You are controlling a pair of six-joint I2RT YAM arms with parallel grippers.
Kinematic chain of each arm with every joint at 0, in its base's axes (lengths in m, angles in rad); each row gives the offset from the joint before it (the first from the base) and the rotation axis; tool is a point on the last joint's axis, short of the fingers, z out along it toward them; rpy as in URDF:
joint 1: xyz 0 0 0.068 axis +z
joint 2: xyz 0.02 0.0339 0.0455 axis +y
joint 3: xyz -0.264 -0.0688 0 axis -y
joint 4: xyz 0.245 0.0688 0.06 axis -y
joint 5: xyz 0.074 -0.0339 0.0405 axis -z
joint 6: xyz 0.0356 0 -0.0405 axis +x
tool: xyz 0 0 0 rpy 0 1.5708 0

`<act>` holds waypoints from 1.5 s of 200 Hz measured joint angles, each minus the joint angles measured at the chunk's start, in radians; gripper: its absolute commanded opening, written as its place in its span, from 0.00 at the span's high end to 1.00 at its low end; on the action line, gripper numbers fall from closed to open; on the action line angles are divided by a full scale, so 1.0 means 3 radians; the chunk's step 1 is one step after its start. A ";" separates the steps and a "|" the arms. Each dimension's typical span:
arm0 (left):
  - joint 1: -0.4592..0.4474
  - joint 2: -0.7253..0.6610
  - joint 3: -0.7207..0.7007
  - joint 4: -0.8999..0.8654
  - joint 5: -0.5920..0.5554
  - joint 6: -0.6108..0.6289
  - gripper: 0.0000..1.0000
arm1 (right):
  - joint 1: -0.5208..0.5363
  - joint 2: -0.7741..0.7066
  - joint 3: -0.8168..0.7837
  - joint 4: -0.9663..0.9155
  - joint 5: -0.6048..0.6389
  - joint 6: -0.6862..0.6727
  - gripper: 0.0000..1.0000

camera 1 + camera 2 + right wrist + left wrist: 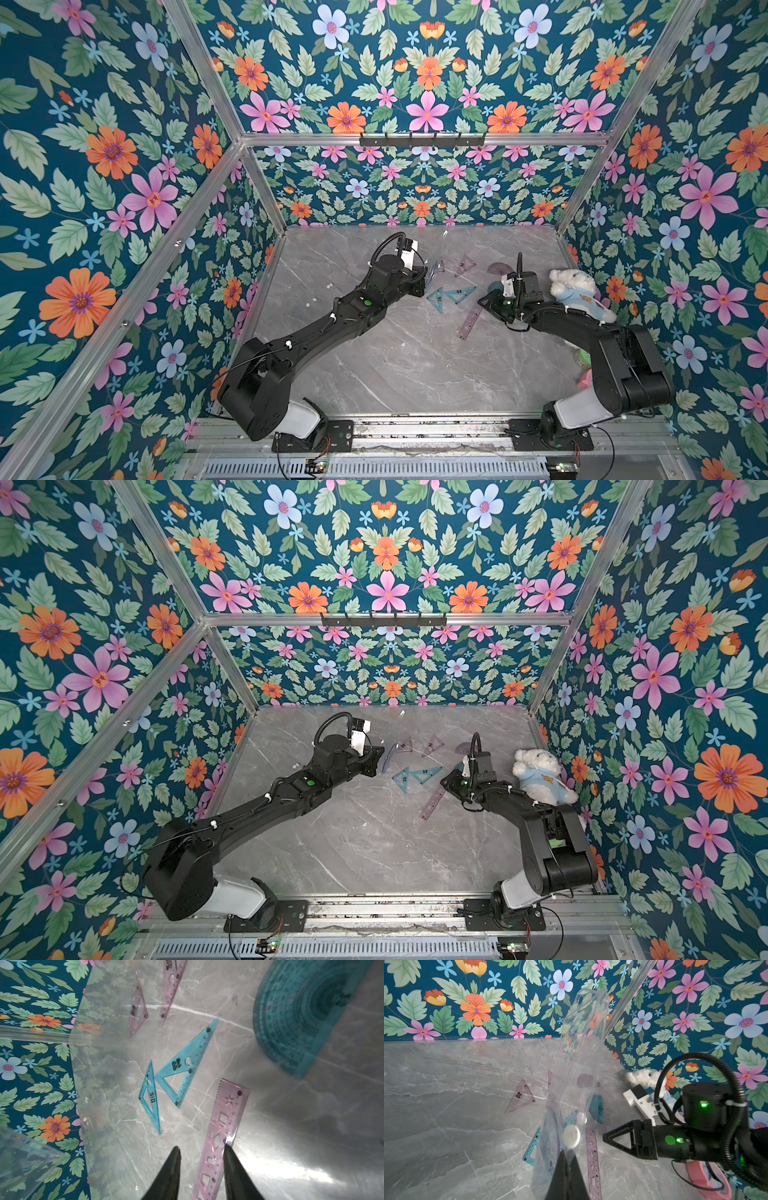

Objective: Open the ruler set and take out the ruler
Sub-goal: Place the ruler at the center of the board, then take out the ruler from the ruler set bag.

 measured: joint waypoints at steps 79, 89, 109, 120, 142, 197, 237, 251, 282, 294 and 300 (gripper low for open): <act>-0.0120 0.0188 0.0107 -0.0031 0.0064 0.0050 1.00 | 0.0814 -0.0661 0.0931 -0.0587 0.0184 -0.0256 0.86; -0.0136 0.0202 0.0121 -0.0032 0.0060 0.0052 1.00 | 0.0879 -0.0635 0.1008 -0.0615 0.0219 -0.0254 0.90; -0.0154 0.0217 0.0130 -0.0033 0.0050 0.0065 1.00 | 0.0978 -0.0532 0.1153 -0.0669 0.0215 -0.0242 0.94; -0.0156 0.0224 0.0128 -0.0036 0.0041 0.0083 1.00 | 0.1005 -0.0479 0.1200 -0.0693 0.0215 -0.0230 0.94; -0.0159 0.0234 0.0125 -0.0045 0.0029 0.0111 1.00 | 0.1053 -0.0390 0.1263 -0.0746 0.0219 -0.0219 0.92; -0.0183 0.0235 0.0131 -0.0051 0.0017 0.0111 1.00 | 0.1085 -0.0128 0.1343 -0.0760 0.0215 -0.0216 0.83; -0.0207 0.0268 0.0156 -0.0039 0.0072 0.0109 1.00 | 0.1086 -0.0036 0.1389 -0.0754 0.0206 -0.0193 0.80; -0.0216 0.0277 0.0158 -0.0032 0.0081 0.0109 1.00 | 0.1086 -0.0006 0.1411 -0.0754 0.0206 -0.0193 0.78; -0.0223 0.0272 0.0165 -0.0028 0.0084 0.0109 1.00 | 0.1087 0.0072 0.1429 -0.0765 0.0219 -0.0200 0.74; -0.0223 0.0263 0.0168 -0.0028 0.0084 0.0109 1.00 | 0.1087 0.0107 0.1428 -0.0774 0.0221 -0.0211 0.74; -0.0223 0.0258 0.0169 -0.0028 0.0084 0.0109 1.00 | 0.1087 0.0125 0.1425 -0.0778 0.0233 -0.0226 0.74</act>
